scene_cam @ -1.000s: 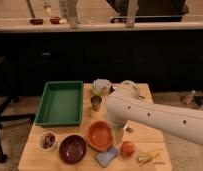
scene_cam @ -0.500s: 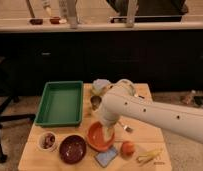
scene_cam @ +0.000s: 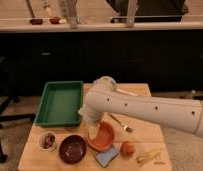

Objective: Place grapes in table surface

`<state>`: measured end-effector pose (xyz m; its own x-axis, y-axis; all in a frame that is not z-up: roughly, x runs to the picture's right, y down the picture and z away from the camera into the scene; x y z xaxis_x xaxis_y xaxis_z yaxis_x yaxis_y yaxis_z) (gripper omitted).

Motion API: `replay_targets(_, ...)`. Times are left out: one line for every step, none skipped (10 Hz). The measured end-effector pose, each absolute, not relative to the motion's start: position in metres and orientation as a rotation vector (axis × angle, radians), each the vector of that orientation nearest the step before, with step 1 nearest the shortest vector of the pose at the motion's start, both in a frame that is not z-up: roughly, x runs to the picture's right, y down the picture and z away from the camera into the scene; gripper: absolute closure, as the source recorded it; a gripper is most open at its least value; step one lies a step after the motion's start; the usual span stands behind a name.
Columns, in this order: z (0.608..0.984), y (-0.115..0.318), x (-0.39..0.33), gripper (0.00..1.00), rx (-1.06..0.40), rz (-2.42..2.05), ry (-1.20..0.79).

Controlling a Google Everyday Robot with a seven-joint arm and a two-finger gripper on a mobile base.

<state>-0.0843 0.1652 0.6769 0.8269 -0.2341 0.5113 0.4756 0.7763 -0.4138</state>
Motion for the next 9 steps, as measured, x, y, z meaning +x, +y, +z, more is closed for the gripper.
replay_targets(0.678,0.167,-0.096,0.2,-0.566,-0.414,-0.464)
replay_targets(0.679,0.168,-0.111,0.2,-0.573,-0.437,-0.474)
replay_targets(0.682,0.172,-0.132,0.2,-0.586,-0.469,-0.487)
replay_targets(0.684,0.176,-0.145,0.2,-0.597,-0.493,-0.496)
replay_targets(0.686,0.179,-0.158,0.2,-0.605,-0.516,-0.505)
replay_targets(0.688,0.183,-0.177,0.2,-0.614,-0.563,-0.527)
replay_targets(0.688,0.187,-0.191,0.2,-0.619,-0.607,-0.554)
replay_targets(0.688,0.189,-0.198,0.2,-0.62,-0.633,-0.568)
replay_targets(0.688,0.189,-0.198,0.2,-0.62,-0.634,-0.569)
